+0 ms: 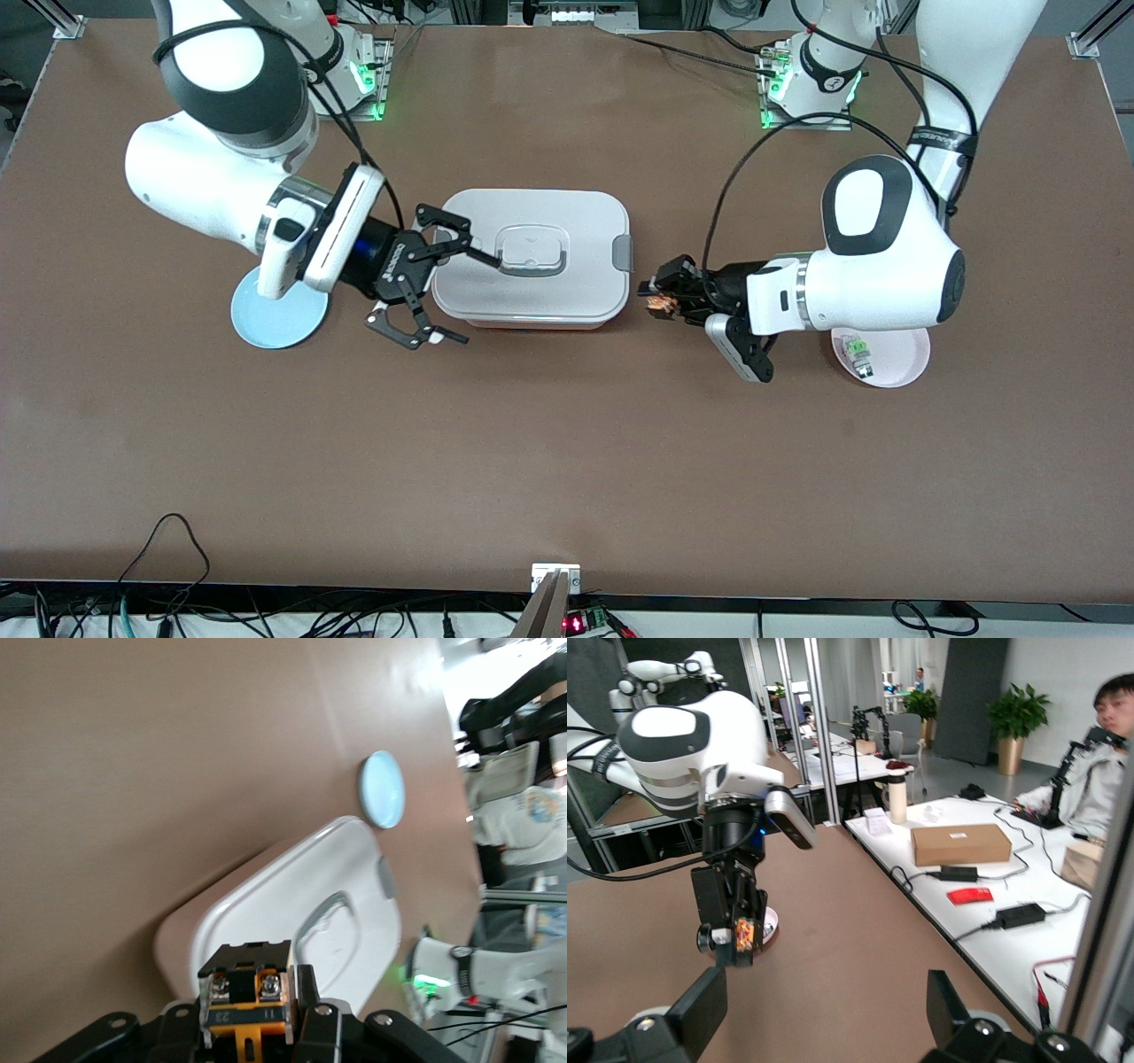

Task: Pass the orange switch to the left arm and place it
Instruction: 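Open the right gripper and pull back while the left gripper withdraws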

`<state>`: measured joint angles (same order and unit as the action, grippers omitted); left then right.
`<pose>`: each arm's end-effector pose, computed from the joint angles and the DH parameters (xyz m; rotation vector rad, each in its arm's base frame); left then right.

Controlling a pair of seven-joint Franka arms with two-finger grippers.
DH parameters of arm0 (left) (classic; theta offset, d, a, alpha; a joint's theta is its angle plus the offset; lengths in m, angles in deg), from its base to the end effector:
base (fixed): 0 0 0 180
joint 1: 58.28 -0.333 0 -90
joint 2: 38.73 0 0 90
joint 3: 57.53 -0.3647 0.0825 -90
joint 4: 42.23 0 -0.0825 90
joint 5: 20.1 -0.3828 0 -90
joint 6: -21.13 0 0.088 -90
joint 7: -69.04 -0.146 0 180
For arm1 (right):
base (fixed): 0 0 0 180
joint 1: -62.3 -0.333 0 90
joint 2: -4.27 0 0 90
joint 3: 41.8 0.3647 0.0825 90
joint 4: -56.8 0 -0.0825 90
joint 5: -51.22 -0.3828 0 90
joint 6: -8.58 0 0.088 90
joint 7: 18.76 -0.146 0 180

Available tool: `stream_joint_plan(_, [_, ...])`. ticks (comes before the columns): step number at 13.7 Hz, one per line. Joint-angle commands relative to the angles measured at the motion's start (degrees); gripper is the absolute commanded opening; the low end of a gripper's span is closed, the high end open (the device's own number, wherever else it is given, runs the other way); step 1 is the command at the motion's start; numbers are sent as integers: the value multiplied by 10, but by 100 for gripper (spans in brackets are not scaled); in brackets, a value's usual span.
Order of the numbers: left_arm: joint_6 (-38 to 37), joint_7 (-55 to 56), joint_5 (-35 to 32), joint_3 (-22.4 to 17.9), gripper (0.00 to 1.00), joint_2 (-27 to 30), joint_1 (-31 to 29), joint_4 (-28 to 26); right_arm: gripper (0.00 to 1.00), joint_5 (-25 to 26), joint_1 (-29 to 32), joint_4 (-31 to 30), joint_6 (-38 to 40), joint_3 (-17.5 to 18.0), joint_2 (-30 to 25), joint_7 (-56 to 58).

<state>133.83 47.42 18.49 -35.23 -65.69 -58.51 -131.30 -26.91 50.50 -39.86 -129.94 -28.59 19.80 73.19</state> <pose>0.6478 -0.2842 0.4270 2.2964 -0.5148 -0.0468 0.6422 0.3131 0.5313 -1.8151 -1.1241 -1.1336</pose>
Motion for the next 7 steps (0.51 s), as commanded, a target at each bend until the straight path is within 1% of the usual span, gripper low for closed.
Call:
stream_joint_plan(1, [-5,5,-106,-4,0,-2,-3,1,100,57,17,-37,-3,-20,-4,-51])
stream_joint_plan(3, [-22,0,-233,-6,0,-11,-10,1,100,138,30,-62,-3,-28,-4,-125])
stream_joint_plan(4, [-53,-8,-296,-6,0,-12,-20,-2,100,199,44,-72,-2,-28,-6,-169])
stream_joint_plan(5, [-93,-41,-337,-6,0,-12,-30,-2,100,255,52,-75,4,-28,-8,-214])
stream_joint_plan(6, [-99,-85,-374,-7,0,-15,-37,-2,100,310,59,-75,15,-28,-8,-259])
stream_joint_plan(7, [-100,-147,-412,-7,0,-27,-58,-1,100,365,63,-74,20,-28,-7,-314])
